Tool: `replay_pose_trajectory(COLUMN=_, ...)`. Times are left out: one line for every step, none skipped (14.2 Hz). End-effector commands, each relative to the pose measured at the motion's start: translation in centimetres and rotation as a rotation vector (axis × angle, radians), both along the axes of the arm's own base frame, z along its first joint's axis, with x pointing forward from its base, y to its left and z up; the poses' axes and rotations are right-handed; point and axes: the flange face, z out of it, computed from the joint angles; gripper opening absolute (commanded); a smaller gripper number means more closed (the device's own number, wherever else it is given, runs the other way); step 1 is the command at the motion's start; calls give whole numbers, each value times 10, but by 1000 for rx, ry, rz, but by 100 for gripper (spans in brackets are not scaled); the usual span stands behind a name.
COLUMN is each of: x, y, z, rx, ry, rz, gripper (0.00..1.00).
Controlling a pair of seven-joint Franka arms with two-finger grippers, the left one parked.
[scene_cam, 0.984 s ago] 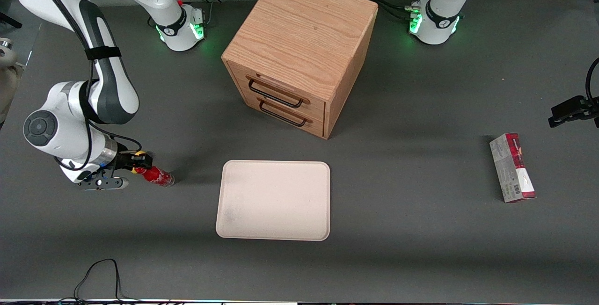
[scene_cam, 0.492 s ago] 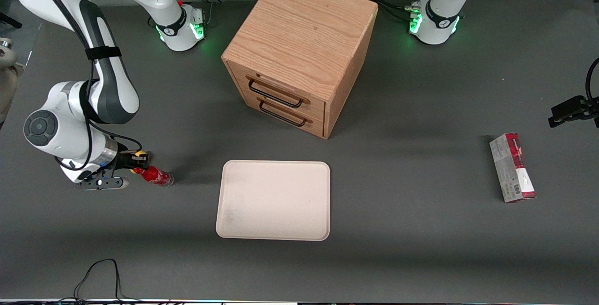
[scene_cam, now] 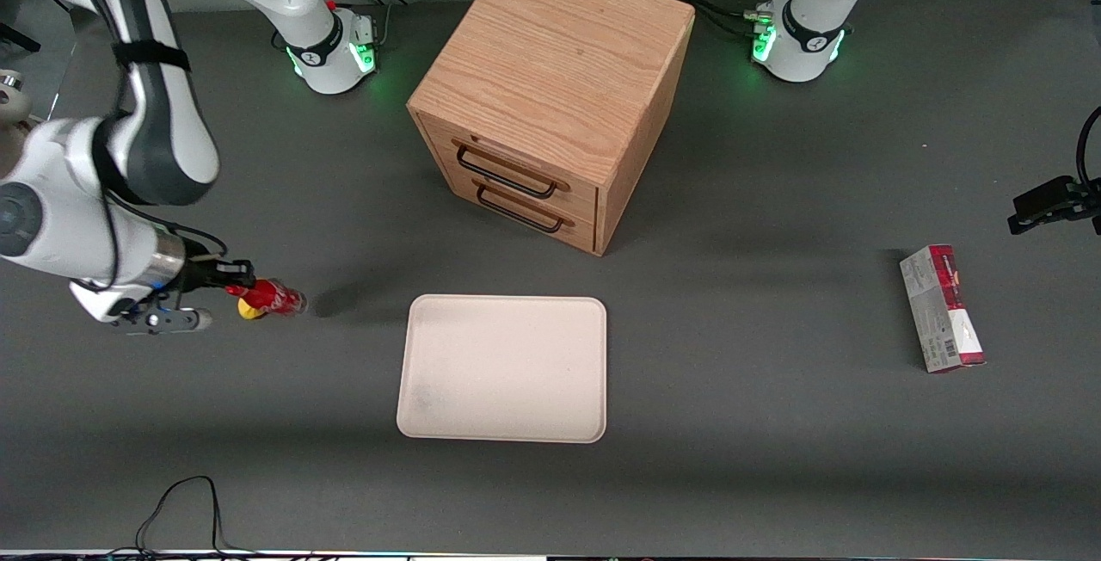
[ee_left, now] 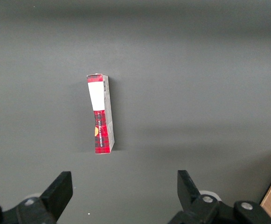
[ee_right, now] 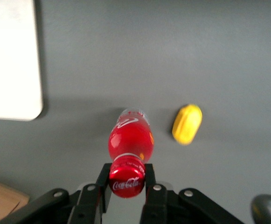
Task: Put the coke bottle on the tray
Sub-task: 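Lift the bottle and pull it back toward the right arm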
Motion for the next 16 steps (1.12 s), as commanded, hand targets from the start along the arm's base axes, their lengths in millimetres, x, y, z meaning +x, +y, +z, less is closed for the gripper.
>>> replay_pose_trajectory(x=5, y=-2, z=86, rx=-6, ry=-7, rz=11, gripper=0)
replay_pose_trajectory(x=2, y=-4, z=107, rx=-5, ry=10, rz=9, gripper=0)
replay_pose_trajectory(x=-1, y=-4, z=128, rx=-7, ry=17, rz=11, gripper=0)
replay_pose_trajectory(x=-4, y=-4, z=143, rx=-10, ry=24, rz=10, gripper=0)
replay_pose_trajectory(x=-5, y=-3, z=153, rx=-12, ry=24, rz=11, gripper=0)
replay_pose_trajectory(x=-6, y=-2, z=159, rx=-12, ry=21, rz=10, gripper=0)
replay_pose_trajectory(x=-7, y=-1, z=161, rx=-13, ry=22, rz=10, gripper=0)
replay_pose_trajectory(x=-6, y=-1, z=160, rx=-13, ry=24, rz=9, gripper=0)
replay_pose_trajectory(x=-3, y=2, z=157, rx=-18, ry=30, rz=12, gripper=0)
replay_pose_trajectory(x=8, y=11, z=148, rx=-24, ry=40, rz=12, gripper=0)
replay_pose_trajectory(x=21, y=21, z=139, rx=-34, ry=44, rz=-16, gripper=0)
replay_pose_trajectory(x=33, y=44, z=131, rx=-43, ry=53, rz=-33, gripper=0)
replay_pose_trajectory(x=48, y=69, z=120, rx=-46, ry=50, rz=-56, gripper=0)
replay_pose_trajectory(x=61, y=94, z=106, rx=-45, ry=45, rz=-104, gripper=0)
replay_pose_trajectory(x=74, y=118, z=87, rx=-39, ry=40, rz=-168, gripper=0)
replay_pose_trajectory(x=88, y=143, z=66, rx=-21, ry=14, rz=-232, gripper=0)
